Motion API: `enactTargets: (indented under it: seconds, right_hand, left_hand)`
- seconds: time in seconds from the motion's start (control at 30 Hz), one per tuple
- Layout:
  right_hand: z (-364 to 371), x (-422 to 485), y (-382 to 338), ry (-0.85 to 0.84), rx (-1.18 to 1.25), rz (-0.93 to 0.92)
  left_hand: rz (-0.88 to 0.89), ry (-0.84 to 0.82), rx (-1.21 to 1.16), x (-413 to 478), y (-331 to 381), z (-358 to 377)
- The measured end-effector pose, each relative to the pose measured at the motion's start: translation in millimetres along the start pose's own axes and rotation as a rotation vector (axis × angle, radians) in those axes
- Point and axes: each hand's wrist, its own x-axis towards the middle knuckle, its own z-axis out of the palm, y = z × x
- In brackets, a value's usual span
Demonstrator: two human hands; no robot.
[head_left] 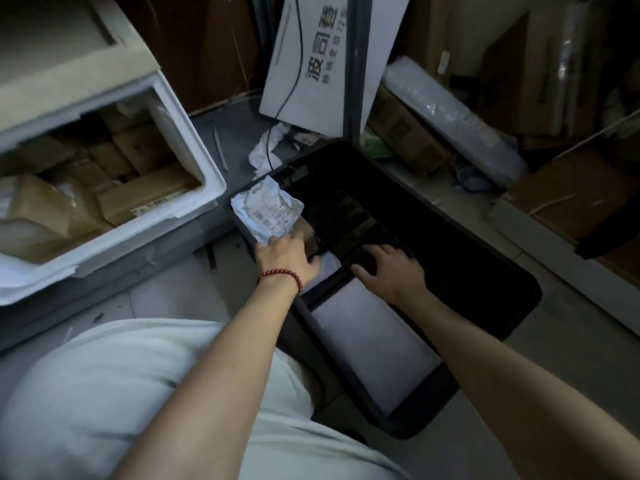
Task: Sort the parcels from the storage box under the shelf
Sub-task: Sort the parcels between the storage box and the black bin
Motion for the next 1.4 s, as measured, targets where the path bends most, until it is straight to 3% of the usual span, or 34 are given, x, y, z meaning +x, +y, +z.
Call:
enactTargets:
  seconds: [0.23, 0.37, 0.57, 0.77, 0.97, 1.13, 1.2, 1.4]
  right_hand:
    - [-97.7, 20.9, -124.5, 0.063, 0.086, -0.230]
    - [-138.5, 12.4, -202.6, 0.123, 0.133, -0.370]
    - [-154.1, -18.2, -299.5, 0.153, 0.197, -0.576]
    - [-125.6, -42.0, -363.3, 0.070, 0.219, -0.700]
    - [-70.1, -29.6, -364.2, -0.064, 0.268, -0.655]
    - [-55.5, 4.7, -366.7, -0.079, 0.493, -0.538]
    - [-46.6, 17.0, -373.4, -0.114, 0.533, -0.491]
    - [-28.3, 33.2, -401.5, -0.128, 0.524, -0.557]
  left_hand:
    - [-0.290, 0.236, -0.175, -20.8, -105.2, -127.4]
    - [-0.409, 0.342, -0.035, -61.8, -164.0, -172.0]
    - [-0.585, 0.439, -0.125, -128.8, -235.7, -193.8]
    - [-0.734, 0.407, -0.126, -172.7, -288.4, -187.4]
    - [-0.737, 0.247, -0.026, -172.1, -308.4, -124.3]
    - [-0.709, 0.347, -0.188, -129.1, -320.3, -118.9]
    - [-0.709, 0.297, -0.245, -109.9, -324.3, -112.8]
    - [-0.628, 0.286, -0.226, -65.8, -337.7, -114.4]
